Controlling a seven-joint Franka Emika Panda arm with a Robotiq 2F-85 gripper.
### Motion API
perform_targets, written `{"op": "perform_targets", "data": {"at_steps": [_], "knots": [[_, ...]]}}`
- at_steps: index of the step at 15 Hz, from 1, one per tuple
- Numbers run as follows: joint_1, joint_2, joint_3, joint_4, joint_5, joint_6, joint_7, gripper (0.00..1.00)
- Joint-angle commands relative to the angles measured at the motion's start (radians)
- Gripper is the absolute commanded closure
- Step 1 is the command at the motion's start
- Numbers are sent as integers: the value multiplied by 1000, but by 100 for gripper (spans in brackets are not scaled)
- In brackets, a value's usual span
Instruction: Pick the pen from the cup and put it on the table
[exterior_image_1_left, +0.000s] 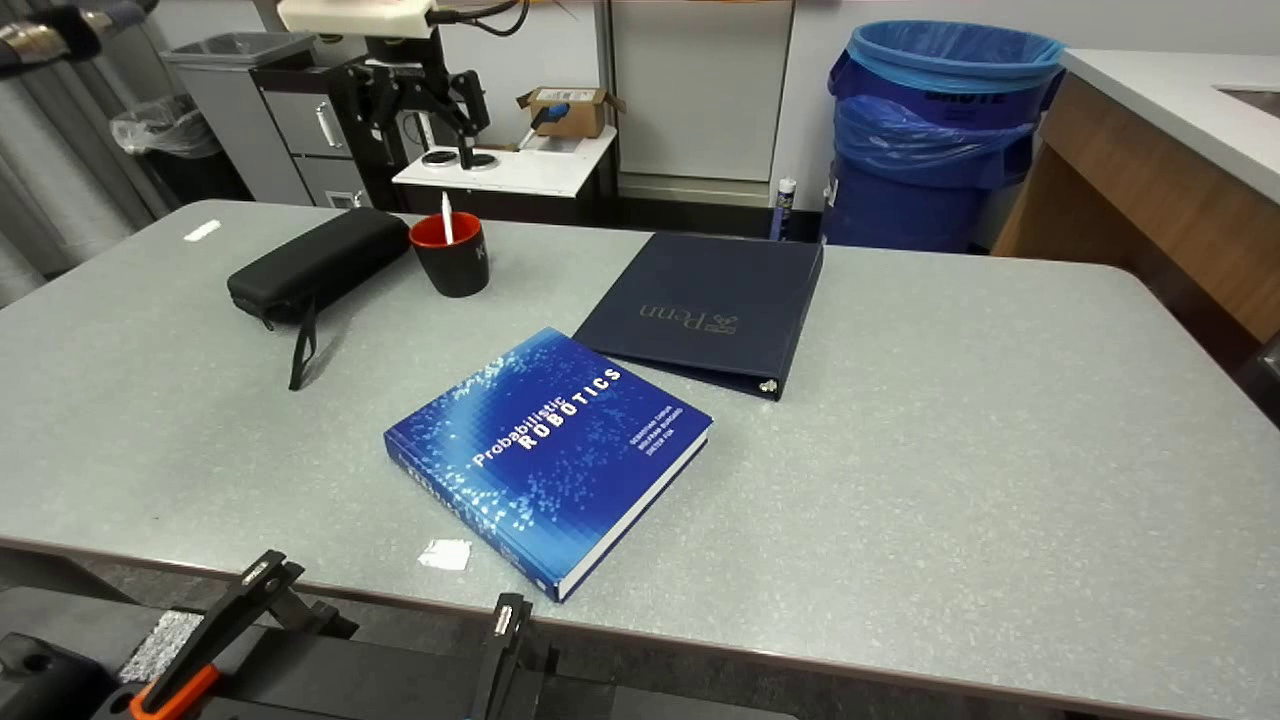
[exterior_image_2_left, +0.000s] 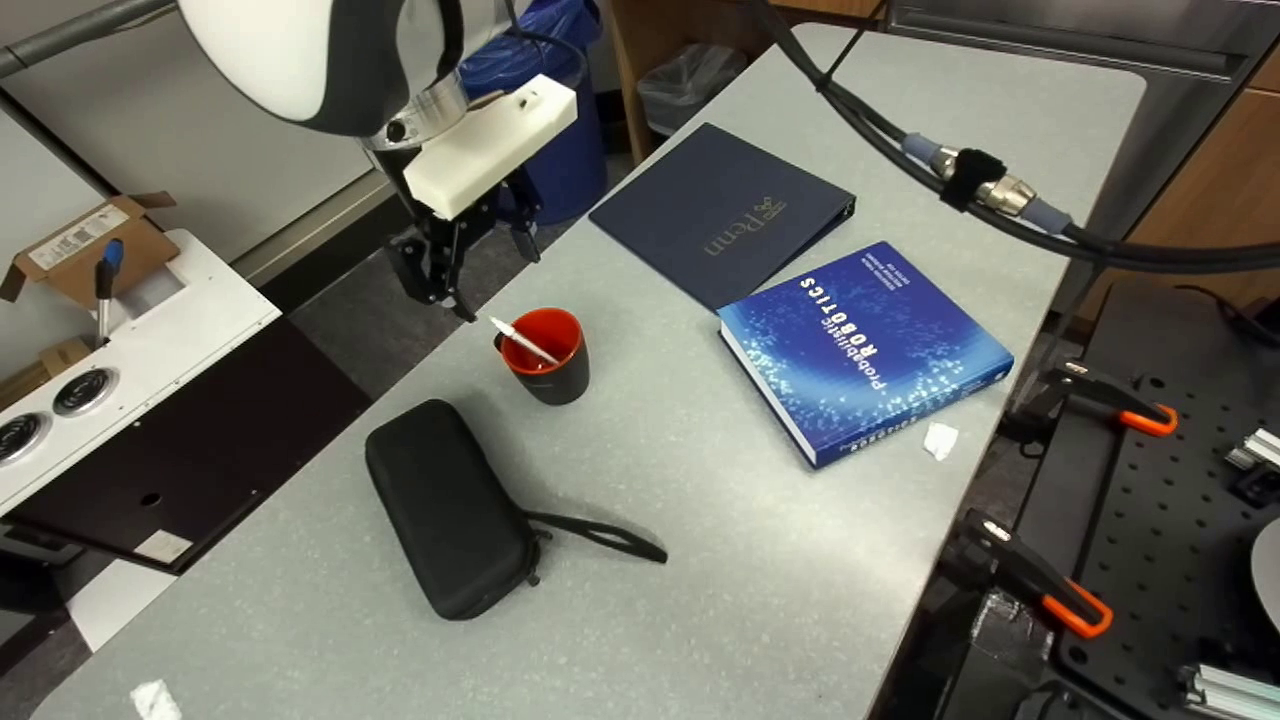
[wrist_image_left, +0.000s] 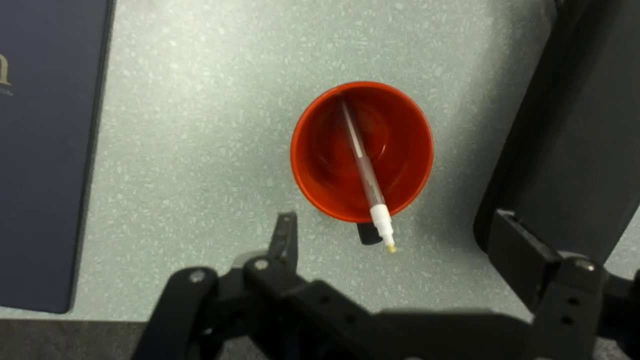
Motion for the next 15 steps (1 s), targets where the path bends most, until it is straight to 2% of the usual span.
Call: {"op": "perform_targets", "data": {"at_steps": [1, 11, 12, 13, 15], "knots": [[33, 87, -24, 87, -2, 35, 42, 0], [71, 187, -55, 176, -23, 55, 58, 0], [70, 188, -58, 178, -23, 54, 57, 5], [65, 190, -54, 184, -16, 47, 50, 26], [64, 193, -57, 192, -14, 40, 54, 31]]}}
